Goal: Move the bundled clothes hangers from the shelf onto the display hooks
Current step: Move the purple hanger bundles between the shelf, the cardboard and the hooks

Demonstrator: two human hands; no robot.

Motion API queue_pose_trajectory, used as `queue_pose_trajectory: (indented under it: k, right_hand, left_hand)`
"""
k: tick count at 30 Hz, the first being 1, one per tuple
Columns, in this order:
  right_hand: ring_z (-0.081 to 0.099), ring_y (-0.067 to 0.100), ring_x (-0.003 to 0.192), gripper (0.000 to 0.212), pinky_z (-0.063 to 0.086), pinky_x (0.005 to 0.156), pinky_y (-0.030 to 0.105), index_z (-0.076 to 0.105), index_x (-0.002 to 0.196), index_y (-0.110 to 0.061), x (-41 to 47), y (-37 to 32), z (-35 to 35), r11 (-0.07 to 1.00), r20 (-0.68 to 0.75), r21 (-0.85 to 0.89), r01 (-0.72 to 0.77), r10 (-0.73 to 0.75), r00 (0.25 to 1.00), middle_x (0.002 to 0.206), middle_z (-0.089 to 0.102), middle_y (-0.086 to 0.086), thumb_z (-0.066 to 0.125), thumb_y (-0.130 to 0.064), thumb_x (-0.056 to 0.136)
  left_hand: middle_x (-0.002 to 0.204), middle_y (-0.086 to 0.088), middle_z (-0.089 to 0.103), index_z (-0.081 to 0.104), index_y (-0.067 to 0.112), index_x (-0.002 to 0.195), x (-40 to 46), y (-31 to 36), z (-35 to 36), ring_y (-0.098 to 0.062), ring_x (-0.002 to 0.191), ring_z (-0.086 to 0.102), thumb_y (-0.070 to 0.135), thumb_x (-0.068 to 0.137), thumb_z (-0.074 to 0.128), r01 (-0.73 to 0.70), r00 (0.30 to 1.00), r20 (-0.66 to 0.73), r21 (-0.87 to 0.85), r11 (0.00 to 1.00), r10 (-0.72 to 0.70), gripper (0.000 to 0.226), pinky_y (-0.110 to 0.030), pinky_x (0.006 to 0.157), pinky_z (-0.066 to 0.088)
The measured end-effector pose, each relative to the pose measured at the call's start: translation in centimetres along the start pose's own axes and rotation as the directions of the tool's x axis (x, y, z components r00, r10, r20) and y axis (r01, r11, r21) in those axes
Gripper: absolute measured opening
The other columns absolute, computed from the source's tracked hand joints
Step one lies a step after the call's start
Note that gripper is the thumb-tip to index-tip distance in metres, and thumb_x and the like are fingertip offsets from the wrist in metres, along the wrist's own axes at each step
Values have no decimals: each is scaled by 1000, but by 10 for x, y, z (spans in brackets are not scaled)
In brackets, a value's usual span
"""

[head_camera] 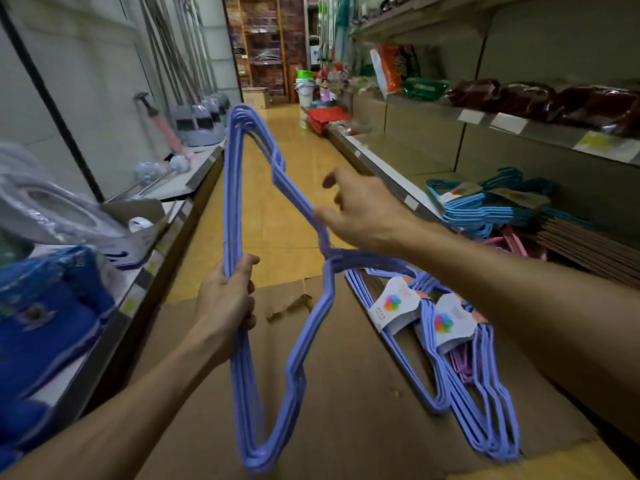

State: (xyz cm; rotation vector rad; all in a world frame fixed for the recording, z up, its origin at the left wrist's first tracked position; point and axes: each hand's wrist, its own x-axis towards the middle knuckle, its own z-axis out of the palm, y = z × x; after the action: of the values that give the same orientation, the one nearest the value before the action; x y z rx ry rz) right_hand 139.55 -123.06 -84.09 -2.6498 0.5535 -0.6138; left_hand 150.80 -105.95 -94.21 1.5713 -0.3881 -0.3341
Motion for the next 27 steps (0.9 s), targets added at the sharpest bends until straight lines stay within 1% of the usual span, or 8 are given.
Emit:
queue_pose_trajectory:
  k: [2,4,6,8,11,15,21,27]
  right_hand:
    - [60,23,106,42,50,92,40,55,126,-18,2,11,-12,998,-168,-11,68,-69,983,116,64,6,61,-45,93]
    - [60,19,108,46,51,95,43,56,127,-23,4,29,-22,994,-217,106,-16,39,975,120,64,2,61,-52,91]
    - [59,19,110,56,51,95,44,54,134,-26,-1,44,-25,914,-104,358,-191,242,965,129,60,1,59,-59,90]
    - [56,24,115,64,52,94,50,49,141,-29,-5,56,-16,746,84,568,-348,368,926,138,53,1,59,-63,89]
    - [56,30,120,66,51,94,57,51,140,-35,-9,66,7,589,241,679,-439,386,891,141,50,-3,59,-69,85]
    - [63,16,115,39,61,80,47,71,115,-34,-10,70,26,446,251,798,-406,367,896,125,66,-7,67,-60,85]
    - [68,22,97,25,59,80,48,70,102,-31,-7,76,47,501,265,716,-485,448,854,113,66,-1,74,-48,84]
    - [71,24,92,36,63,74,44,70,119,-17,1,68,58,464,259,751,-469,447,856,111,69,9,69,-39,91]
  left_hand:
    - [62,3,32,59,14,113,6,3,-8,-8,38,26,34,103,48,47,999,-5,-96,994,-47,25,-21,38,24]
    - [62,2,28,56,13,116,10,6,-14,-7,38,22,33,104,46,101,995,25,-181,978,-99,25,-19,38,20]
    - [59,3,25,54,13,119,14,6,-17,-7,38,19,33,105,43,155,987,79,-253,955,-140,27,-17,37,18]
    - [56,4,25,52,13,121,15,3,-18,-6,37,19,34,105,41,217,974,135,-314,924,-182,28,-16,36,18]
    - [56,5,25,53,13,122,10,-6,-14,-7,37,19,34,106,39,315,944,217,-370,874,-249,30,-17,34,18]
    - [58,4,24,54,15,117,5,-18,-7,-6,37,18,35,105,38,405,907,281,-371,836,-314,28,-17,33,18]
    - [60,3,23,53,11,111,13,-41,-6,-6,38,19,33,106,39,375,920,215,-239,896,-327,27,-17,34,19]
    - [76,-7,44,46,12,101,30,-55,-13,-14,49,41,27,104,48,304,947,122,-33,952,-298,16,-26,40,36]
